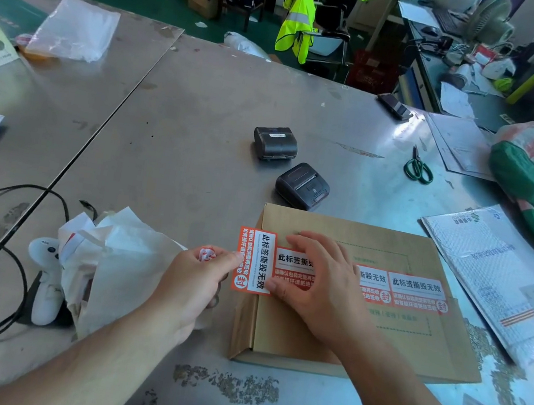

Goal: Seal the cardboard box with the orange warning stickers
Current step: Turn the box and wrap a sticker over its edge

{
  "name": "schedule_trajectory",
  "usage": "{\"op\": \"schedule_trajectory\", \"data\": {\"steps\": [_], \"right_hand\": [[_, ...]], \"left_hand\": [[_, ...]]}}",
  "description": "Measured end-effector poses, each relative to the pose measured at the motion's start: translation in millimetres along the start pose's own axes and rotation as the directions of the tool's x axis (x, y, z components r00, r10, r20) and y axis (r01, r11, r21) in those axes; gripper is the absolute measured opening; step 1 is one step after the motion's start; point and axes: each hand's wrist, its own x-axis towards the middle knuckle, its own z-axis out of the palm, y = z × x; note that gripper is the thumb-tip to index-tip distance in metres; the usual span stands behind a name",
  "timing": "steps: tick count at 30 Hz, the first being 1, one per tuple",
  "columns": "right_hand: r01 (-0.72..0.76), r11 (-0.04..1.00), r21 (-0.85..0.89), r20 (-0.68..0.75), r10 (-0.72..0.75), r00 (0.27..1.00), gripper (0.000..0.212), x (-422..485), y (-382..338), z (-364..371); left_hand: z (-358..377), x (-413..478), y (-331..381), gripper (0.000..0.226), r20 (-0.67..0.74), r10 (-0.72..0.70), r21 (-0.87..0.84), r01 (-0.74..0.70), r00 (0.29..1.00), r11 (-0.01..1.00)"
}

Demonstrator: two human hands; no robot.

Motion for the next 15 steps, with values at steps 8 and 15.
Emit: {"op": "schedule_trajectory", "data": {"steps": [8,15], "right_hand": [[-0.118,0.992,0.048,-0.056,0.121,0.991,0.069,7.5,-7.4,0.7],[-0.209,0.977,0.047,-0.119,0.213,0.97,0.065,18.5,-12.9,4.2]], "left_hand": [[-0.3,1.6,-0.9,0.022,0.001,0.005,0.011,-0.005,1.0,1.0],[0.0,3.0,-0.6,0.025,-0.013,0.005,0.036,-0.004,1.0,0.999]]}}
